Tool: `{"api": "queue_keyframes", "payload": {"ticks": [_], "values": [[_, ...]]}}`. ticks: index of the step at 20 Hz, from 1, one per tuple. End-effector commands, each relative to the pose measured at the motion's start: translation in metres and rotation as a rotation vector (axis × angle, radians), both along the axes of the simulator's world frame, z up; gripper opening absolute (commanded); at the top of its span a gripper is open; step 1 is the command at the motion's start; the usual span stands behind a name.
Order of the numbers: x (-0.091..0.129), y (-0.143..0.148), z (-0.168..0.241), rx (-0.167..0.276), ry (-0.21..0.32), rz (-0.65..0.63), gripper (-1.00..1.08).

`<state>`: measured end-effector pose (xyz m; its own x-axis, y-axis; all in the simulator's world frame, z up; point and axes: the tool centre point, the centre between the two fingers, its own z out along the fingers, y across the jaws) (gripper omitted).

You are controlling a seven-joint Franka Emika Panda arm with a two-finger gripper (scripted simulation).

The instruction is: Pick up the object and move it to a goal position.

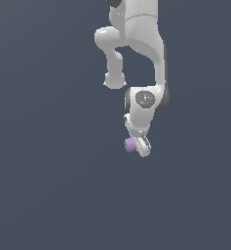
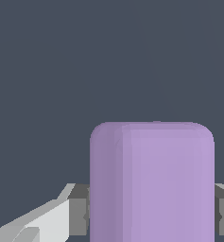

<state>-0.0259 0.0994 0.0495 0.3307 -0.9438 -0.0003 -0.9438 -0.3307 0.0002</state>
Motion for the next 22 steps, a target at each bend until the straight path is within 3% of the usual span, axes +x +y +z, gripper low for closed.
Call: {"api": "queue_keyframes", "payload": {"ticks": [1,8,22], "values": [[0.001,-0.003,0.010,0.000,-0.001,0.000,-1.00],[0.002,-0.019,0.059,0.001,-0.001,-0.001,-1.00],[0.011,-0.063,0.196,0.000,0.000,-0.002,-1.00]]}}
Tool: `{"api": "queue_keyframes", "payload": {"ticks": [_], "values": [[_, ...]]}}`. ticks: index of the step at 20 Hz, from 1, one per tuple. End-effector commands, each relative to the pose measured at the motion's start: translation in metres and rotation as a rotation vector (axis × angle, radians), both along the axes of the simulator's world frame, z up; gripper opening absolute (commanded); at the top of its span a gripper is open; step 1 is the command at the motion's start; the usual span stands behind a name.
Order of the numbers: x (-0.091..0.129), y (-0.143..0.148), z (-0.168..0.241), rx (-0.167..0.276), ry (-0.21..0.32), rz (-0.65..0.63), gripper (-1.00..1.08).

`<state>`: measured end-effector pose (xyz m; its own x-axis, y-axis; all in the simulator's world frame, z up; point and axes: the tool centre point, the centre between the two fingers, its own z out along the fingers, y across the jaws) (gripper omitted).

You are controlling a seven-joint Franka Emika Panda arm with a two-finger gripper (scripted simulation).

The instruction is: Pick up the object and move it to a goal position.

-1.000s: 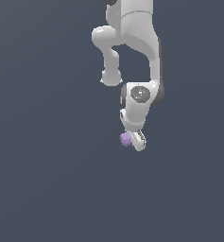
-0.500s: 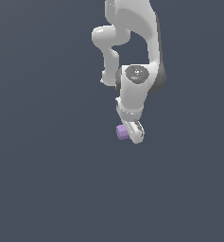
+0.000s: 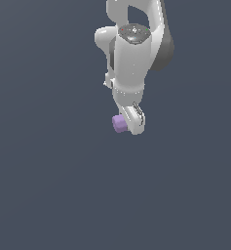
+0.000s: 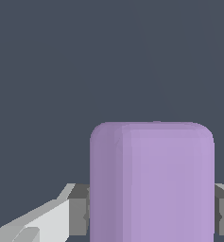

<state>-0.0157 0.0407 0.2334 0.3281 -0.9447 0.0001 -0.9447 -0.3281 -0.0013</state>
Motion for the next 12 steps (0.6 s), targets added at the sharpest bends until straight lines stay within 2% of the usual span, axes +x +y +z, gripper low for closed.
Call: {"api": "queue_keyframes", "payload": {"ticks": [1,7,12], "values": [[0.001,-0.006,0.020,-0.001,0.001,0.001,-1.00],[0.005,-0.014,0.049,-0.001,0.001,0.002,-1.00],[0.006,-0.017,0.058,-0.001,0.001,0.002,-1.00]]}}
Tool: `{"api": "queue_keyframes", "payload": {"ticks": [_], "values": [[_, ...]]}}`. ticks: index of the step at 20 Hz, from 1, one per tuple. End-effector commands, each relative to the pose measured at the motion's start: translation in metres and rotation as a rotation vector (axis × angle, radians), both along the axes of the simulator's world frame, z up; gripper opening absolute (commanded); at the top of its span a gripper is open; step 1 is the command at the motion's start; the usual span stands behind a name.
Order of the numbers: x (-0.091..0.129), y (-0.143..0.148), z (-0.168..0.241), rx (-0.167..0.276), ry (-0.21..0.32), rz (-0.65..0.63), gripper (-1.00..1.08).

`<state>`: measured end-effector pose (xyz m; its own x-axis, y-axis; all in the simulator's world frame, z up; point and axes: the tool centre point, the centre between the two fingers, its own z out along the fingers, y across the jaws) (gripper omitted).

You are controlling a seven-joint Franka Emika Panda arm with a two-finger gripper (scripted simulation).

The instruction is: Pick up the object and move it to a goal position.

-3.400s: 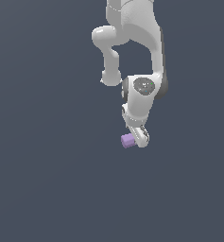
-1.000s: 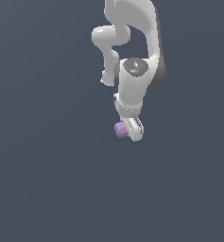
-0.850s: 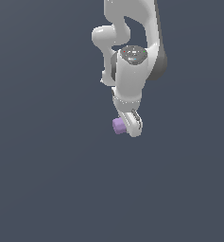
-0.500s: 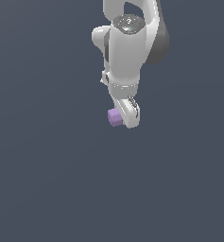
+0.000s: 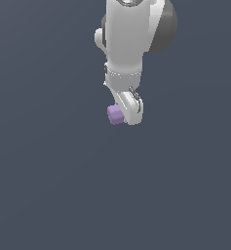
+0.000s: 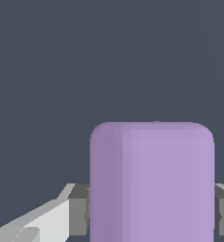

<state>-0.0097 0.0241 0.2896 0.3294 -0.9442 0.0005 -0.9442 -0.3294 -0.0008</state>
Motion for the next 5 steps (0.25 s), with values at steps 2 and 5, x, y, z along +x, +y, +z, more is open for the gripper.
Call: {"api": "queue_keyframes", "payload": {"ticks": [2,5], "values": [[0.0007,-0.0002,0.0016,0.000,0.001,0.001,-1.00],[0.0009,0.0006,-0.0006,0.000,0.001,0.001,-1.00]]}}
